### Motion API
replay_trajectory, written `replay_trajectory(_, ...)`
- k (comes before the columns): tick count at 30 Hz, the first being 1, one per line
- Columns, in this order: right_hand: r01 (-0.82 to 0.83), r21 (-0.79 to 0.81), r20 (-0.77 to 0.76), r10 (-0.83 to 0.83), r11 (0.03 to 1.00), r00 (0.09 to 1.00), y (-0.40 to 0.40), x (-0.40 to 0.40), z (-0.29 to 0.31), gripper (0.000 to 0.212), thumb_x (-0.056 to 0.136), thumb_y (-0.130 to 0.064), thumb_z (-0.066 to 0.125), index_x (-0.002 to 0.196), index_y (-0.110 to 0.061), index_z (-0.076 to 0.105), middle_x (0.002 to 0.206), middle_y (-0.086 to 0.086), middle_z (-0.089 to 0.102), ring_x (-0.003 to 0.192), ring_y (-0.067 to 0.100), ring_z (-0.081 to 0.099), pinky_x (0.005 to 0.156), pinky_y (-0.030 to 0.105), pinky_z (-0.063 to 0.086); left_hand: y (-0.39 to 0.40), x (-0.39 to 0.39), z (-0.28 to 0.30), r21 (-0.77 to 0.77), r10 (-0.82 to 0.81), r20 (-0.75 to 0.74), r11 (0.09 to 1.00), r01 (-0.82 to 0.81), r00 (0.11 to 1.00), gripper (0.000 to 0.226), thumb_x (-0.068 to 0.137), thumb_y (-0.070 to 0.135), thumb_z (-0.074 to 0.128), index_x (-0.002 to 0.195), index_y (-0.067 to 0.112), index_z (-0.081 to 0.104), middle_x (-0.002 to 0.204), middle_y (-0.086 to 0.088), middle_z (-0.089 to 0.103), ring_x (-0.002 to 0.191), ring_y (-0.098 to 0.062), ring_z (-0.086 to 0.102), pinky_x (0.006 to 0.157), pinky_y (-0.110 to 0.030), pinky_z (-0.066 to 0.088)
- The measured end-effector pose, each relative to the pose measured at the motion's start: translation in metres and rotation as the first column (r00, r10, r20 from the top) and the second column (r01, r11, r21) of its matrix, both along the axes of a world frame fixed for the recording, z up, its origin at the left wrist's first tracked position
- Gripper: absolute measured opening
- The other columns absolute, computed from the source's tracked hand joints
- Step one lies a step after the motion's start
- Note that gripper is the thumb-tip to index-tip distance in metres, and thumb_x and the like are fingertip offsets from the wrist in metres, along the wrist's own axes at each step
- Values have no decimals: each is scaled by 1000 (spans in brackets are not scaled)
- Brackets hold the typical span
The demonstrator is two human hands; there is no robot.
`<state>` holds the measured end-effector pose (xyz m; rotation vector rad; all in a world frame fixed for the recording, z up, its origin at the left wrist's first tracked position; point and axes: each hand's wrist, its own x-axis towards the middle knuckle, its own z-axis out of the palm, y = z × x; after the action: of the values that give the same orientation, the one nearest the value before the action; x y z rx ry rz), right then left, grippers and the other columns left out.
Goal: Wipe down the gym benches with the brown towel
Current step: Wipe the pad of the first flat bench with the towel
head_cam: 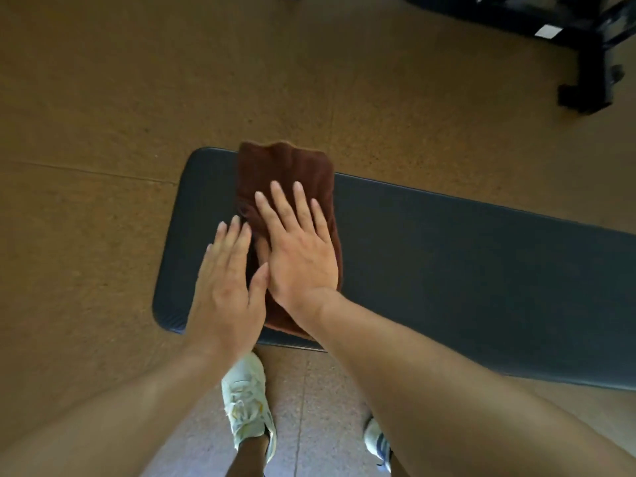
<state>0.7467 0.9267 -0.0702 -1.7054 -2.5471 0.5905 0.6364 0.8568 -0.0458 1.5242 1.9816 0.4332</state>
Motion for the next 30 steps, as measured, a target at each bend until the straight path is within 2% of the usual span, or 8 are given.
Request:
replay_trajectory(6, -238, 54, 2, 239, 970, 971, 21, 12, -2, 55, 111, -41, 35, 164, -24, 32, 173, -1, 24, 163, 20, 10, 132, 44, 13, -7, -38, 0, -56, -136, -122, 990, 130, 983, 71, 100, 56, 24, 161, 19, 18, 169, 3, 7, 155, -7, -8, 127, -36, -1)
replay_trajectory(8, -304, 54, 19, 303, 951, 953, 33, 28, -2, 54, 112, -42, 34, 163, -25, 33, 173, -2, 25, 162, 18, 11, 132, 43, 15, 1, -33, 9, -87, -213, -168, 976, 201, 962, 77, 99, 61, 32, 161, 20, 13, 170, 2, 3, 155, -10, -11, 127, -43, 2)
replay_trajectory(11, -302, 49, 39, 301, 952, 953, 46, 59, 0, 54, 112, -43, 33, 163, -27, 32, 173, -3, 25, 162, 18, 10, 132, 42, 12, 22, -8, 25, -212, -286, -178, 945, 248, 941, 106, 86, 69, 55, 160, 25, -6, 168, 4, -14, 153, -12, -22, 126, -50, 0)
replay_trajectory(14, -209, 47, 45, 207, 977, 977, 54, 101, -1, 55, 112, -46, 28, 164, -29, 30, 173, -4, 21, 163, 17, 7, 133, 42, 8, 48, 34, 34, -329, -358, -219, 903, 277, 907, 131, 73, 73, 69, 155, 28, -23, 165, 3, -28, 150, -16, -31, 125, -56, 0)
replay_trajectory(20, 104, 65, 87, -109, 992, 990, 56, 228, -2, 54, 113, -44, 28, 164, -27, 32, 172, -2, 29, 162, 18, 13, 132, 44, 13, 85, 123, 36, -568, -516, -228, 759, 318, 826, 154, 55, 69, 85, 151, 37, -31, 155, -2, -47, 144, -30, -41, 118, -70, 4)
replay_trajectory(23, 180, 55, 127, -186, 982, 974, 37, 321, 1, 55, 111, -44, 30, 164, -29, 31, 173, -4, 26, 163, 18, 10, 132, 43, 10, 85, 156, 30, -631, -494, -251, 736, 247, 833, 166, 47, 69, 89, 150, 31, -36, 152, -4, -51, 145, -34, -38, 116, -73, 9)
replay_trajectory(26, 343, 35, 168, -344, 939, 924, 9, 405, 4, 56, 110, -46, 27, 165, -32, 25, 174, -5, 19, 163, 15, 4, 133, 39, 3, 85, 166, 28, -615, -460, -289, 761, 206, 840, 171, 40, 73, 88, 150, 32, -37, 154, -2, -48, 147, -32, -34, 115, -73, 13)
replay_trajectory(30, 571, 49, 163, -570, 820, 805, -18, 427, 2, 59, 108, -50, 24, 165, -32, 24, 174, -8, 14, 163, 13, 1, 132, 38, -1, 84, 165, 25, -608, -473, -277, 760, 228, 837, 172, 37, 74, 88, 149, 37, -36, 156, 2, -46, 147, -29, -35, 114, -74, 13)
